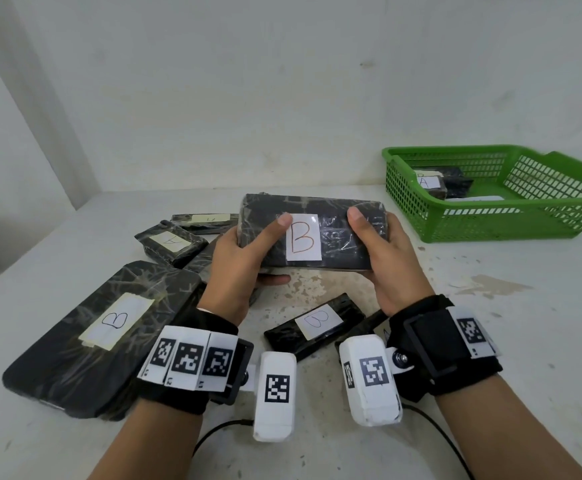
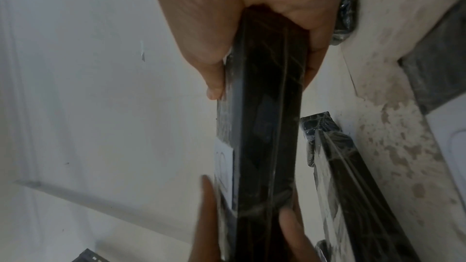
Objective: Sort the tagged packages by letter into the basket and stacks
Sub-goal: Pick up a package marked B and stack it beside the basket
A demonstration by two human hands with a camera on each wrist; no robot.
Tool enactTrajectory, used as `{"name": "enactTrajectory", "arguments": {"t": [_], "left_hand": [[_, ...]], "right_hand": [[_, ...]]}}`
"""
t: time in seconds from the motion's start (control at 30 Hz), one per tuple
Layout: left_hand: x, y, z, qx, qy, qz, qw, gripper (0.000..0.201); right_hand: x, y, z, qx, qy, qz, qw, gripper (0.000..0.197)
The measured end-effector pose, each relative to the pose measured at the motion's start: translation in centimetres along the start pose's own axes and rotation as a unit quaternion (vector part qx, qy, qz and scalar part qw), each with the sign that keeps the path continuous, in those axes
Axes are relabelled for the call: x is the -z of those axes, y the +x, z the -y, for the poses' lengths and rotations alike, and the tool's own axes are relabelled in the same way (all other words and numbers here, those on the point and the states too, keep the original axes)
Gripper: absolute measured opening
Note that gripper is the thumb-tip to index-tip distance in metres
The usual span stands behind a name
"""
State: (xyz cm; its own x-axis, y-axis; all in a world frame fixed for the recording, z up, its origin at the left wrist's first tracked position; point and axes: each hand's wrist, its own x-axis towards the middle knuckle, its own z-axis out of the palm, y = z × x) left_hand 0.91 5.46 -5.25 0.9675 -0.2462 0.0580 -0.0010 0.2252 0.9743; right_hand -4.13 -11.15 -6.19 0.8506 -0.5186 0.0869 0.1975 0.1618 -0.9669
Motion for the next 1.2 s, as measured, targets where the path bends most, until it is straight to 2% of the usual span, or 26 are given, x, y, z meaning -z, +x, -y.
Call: {"name": "enactTrajectory", "arguments": {"t": [0.1, 0.17, 0.3, 0.4, 0.43, 0.5, 0.57, 0.67, 0.77, 0.83, 0.9, 0.97, 1.07, 1.2], "left_hand": [[0.2, 0.2, 0.0, -0.015, -0.001, -0.007, 1.0, 0.029], [0.2, 0.3, 0.0, -0.018, -0.005, -0.011, 1.0, 0.031], [0.3, 0.2, 0.0, -0.015, -0.009, 0.008, 1.0, 0.029], [0.1, -0.1, -0.2, -0.015, -0.002, 0.018, 1.0, 0.046], [0.0, -0.1, -0.2, -0.019, -0.002, 0.009, 1.0, 0.042], [0.0, 0.0, -0.2, -0.028, -0.004, -0.009, 1.0, 0.021], [0.0, 0.0, -0.3, -0.034, -0.002, -0.012, 0.999, 0.011], [0.3, 0.0, -0.5, -0.028, -0.018, 0.015, 0.999, 0.023], [0.4, 0.0, -0.5, -0.013, -0.024, 0.051, 0.998, 0.05], [0.4, 0.0, -0.3, -0.013, -0.015, 0.05, 0.999, 0.04], [0.4, 0.1, -0.2, -0.015, -0.011, 0.039, 0.999, 0.029], [0.5, 0.3, -0.2, -0.023, -0.011, 0.029, 0.999, 0.03], [0.7, 0.5, -0.1, -0.026, -0.023, 0.022, 0.999, 0.03], [0.9, 0.5, -0.1, -0.015, -0.056, 0.059, 0.997, 0.046]], "right_hand": [[0.1, 0.1, 0.1, -0.014, 0.0, 0.018, 1.0, 0.074], [0.0, 0.0, 0.0, -0.018, 0.008, 0.029, 0.999, 0.079], [-0.2, -0.2, -0.3, 0.006, 0.006, 0.002, 1.0, 0.06], [-0.1, -0.1, -0.3, 0.004, 0.01, -0.001, 1.0, 0.05], [0.0, -0.2, -0.2, 0.006, 0.011, 0.006, 1.0, 0.05], [0.2, -0.2, 0.2, 0.012, 0.008, 0.023, 1.0, 0.055], [0.1, -0.4, 0.6, 0.013, 0.008, 0.039, 0.999, 0.064], [-0.1, -0.5, 0.8, 0.03, 0.004, 0.028, 0.999, 0.071], [0.0, -0.4, 0.7, 0.038, 0.006, 0.009, 0.999, 0.061], [0.2, -0.3, 0.7, 0.039, 0.008, 0.01, 0.999, 0.056], [0.4, -0.3, 0.8, 0.035, 0.01, 0.026, 0.999, 0.062], [0.7, -0.1, 0.9, 0.024, 0.013, 0.059, 0.998, 0.068], [1.1, 0.3, 0.8, 0.027, 0.008, 0.114, 0.993, 0.066], [1.4, 0.6, 0.5, 0.044, 0.017, 0.115, 0.992, 0.056]]}}
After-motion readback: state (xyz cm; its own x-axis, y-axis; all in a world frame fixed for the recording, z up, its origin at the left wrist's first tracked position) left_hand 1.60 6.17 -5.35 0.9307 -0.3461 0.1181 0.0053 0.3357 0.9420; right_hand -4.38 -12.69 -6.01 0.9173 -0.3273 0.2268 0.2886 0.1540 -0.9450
